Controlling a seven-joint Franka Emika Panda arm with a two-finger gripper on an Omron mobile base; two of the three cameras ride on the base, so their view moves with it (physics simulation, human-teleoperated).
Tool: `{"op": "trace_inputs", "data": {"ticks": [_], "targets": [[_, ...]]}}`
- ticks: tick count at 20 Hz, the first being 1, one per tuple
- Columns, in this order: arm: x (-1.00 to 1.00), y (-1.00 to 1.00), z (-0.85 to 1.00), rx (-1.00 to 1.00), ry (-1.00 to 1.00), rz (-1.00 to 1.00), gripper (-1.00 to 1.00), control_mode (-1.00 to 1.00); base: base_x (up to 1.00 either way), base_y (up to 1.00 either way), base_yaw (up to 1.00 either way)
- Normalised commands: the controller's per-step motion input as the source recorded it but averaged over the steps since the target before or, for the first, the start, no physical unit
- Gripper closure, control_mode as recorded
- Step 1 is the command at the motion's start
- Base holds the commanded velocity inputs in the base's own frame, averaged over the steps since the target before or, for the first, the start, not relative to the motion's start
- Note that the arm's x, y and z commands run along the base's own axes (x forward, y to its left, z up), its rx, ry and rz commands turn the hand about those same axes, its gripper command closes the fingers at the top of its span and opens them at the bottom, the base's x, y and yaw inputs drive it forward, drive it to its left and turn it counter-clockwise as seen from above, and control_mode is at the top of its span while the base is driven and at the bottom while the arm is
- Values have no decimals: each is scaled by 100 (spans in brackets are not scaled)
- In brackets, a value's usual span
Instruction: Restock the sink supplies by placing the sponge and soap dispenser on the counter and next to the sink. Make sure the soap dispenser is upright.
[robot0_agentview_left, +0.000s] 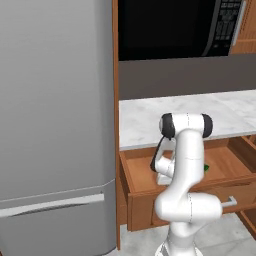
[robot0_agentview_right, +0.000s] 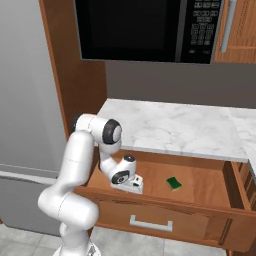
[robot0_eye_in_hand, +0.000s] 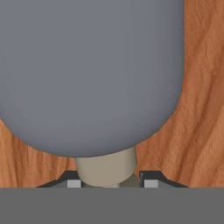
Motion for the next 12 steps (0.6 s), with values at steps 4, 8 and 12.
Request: {"op": "trace_inputs", "data": {"ticks": [4,8,12], "targets": [[0,0,47,0,-6,0,100,-100,0,0,0],[0,0,64,0,-11,0,100,-100,0,0,0],[-2,0,51,0,-10,0,100,-100,0,0,0]]}}
